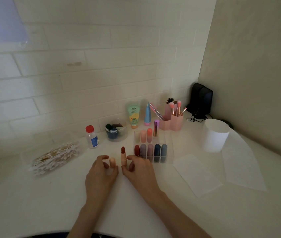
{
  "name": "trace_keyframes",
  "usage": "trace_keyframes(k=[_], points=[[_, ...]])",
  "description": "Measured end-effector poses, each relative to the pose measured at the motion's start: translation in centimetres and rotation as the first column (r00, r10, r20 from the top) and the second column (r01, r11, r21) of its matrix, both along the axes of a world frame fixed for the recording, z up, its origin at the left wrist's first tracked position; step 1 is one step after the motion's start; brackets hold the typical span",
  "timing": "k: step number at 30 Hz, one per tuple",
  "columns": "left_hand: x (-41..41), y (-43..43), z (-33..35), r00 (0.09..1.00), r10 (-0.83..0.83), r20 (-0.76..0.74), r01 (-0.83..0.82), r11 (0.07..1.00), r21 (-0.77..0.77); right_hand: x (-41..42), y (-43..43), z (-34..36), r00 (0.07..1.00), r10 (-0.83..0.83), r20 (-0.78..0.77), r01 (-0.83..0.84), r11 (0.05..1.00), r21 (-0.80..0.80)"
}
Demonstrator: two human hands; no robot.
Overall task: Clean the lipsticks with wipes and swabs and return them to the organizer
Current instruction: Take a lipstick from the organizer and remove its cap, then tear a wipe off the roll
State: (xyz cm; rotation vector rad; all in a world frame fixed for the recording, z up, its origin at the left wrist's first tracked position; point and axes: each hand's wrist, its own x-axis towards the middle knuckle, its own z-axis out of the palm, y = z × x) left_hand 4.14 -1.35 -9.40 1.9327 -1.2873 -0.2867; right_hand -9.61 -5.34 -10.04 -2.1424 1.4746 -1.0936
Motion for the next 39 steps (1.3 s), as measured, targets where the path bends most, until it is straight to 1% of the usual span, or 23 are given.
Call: trace_keyframes(k=[3, 6, 8, 10, 12, 13, 15, 17, 20, 23, 25, 28, 30, 31, 33, 35, 36, 37, 39], points=[[0.1, 0.2, 0.1, 0.999, 0.016, -0.052, -0.018, 0.999, -0.036, -0.2, 0.1, -0.1, 0.999, -0.004, 0.037, 0.005, 1.000, -0.026], [0.0, 0.6, 0.4, 0.997, 0.027, -0.066, -0.031, 0.997, -0.068, -0.7, 0.4, 0.1, 0.996, -0.015, 0.084, 0.021, 0.998, -0.064], [-0.4, 1.0, 1.0, 0.997, 0.041, -0.072, -0.049, 0.991, -0.123, -1.1, 0.8, 0.4, 0.995, -0.017, 0.102, 0.026, 0.996, -0.091], [-1.1, 1.7, 1.7, 0.994, 0.016, -0.104, -0.042, 0.968, -0.249, -1.6, 1.4, 0.9, 0.994, -0.031, 0.103, 0.042, 0.994, -0.103], [-2.1, 2.5, 2.5, 0.986, -0.064, -0.156, -0.009, 0.903, -0.429, -2.3, 1.8, 1.8, 0.996, -0.047, 0.080, 0.054, 0.994, -0.096], [-2.7, 2.9, 2.9, 0.982, -0.103, -0.155, 0.012, 0.866, -0.500, -2.6, 1.9, 2.1, 0.995, -0.057, 0.077, 0.064, 0.993, -0.095], [-4.0, 3.2, 3.6, 0.977, -0.174, -0.126, 0.070, 0.814, -0.577, -3.7, 1.7, 2.7, 0.989, -0.090, 0.115, 0.105, 0.985, -0.135], [-5.3, 3.0, 4.0, 0.961, -0.251, -0.115, 0.133, 0.787, -0.603, -5.3, 1.2, 3.4, 0.975, -0.148, 0.164, 0.171, 0.975, -0.139], [-7.4, 2.5, 4.5, 0.916, -0.387, -0.107, 0.247, 0.753, -0.610, -9.5, -0.3, 4.7, 0.949, -0.255, 0.187, 0.275, 0.958, -0.085], [-10.0, 1.8, 5.6, 0.849, -0.518, -0.109, 0.352, 0.706, -0.615, -14.1, -2.1, 5.7, 0.931, -0.345, 0.123, 0.352, 0.935, -0.045], [-12.0, 0.9, 6.3, 0.799, -0.594, -0.097, 0.438, 0.685, -0.582, -16.6, -2.9, 5.8, 0.915, -0.393, 0.090, 0.396, 0.918, -0.024], [-15.3, -1.0, 6.5, 0.718, -0.696, -0.019, 0.596, 0.628, -0.500, -19.6, -3.8, 5.9, 0.893, -0.446, 0.062, 0.449, 0.893, -0.031], [-17.4, -2.1, 6.5, 0.679, -0.734, 0.012, 0.655, 0.598, -0.461, -21.1, -4.8, 6.3, 0.870, -0.493, 0.019, 0.493, 0.867, -0.070], [-18.3, -2.5, 6.4, 0.662, -0.749, 0.026, 0.679, 0.584, -0.444, -21.8, -5.1, 6.5, 0.851, -0.525, -0.001, 0.521, 0.844, -0.125], [-19.9, -3.3, 6.3, 0.627, -0.775, 0.079, 0.728, 0.548, -0.412, -23.1, -5.8, 6.8, 0.781, -0.624, -0.036, 0.589, 0.754, -0.291], [-21.0, -4.0, 6.2, 0.604, -0.787, 0.122, 0.765, 0.530, -0.366, -24.6, -6.3, 7.0, 0.698, -0.714, -0.059, 0.652, 0.668, -0.360], [-21.4, -4.4, 6.1, 0.605, -0.785, 0.135, 0.771, 0.535, -0.346, -25.3, -6.7, 7.0, 0.673, -0.735, -0.087, 0.671, 0.656, -0.346], [-21.8, -4.7, 6.1, 0.612, -0.777, 0.144, 0.770, 0.546, -0.330, -25.9, -7.0, 7.0, 0.662, -0.739, -0.129, 0.683, 0.665, -0.302], [-22.4, -5.3, 6.1, 0.630, -0.759, 0.163, 0.765, 0.570, -0.300, -26.9, -7.6, 6.7, 0.682, -0.699, -0.214, 0.682, 0.714, -0.159]])
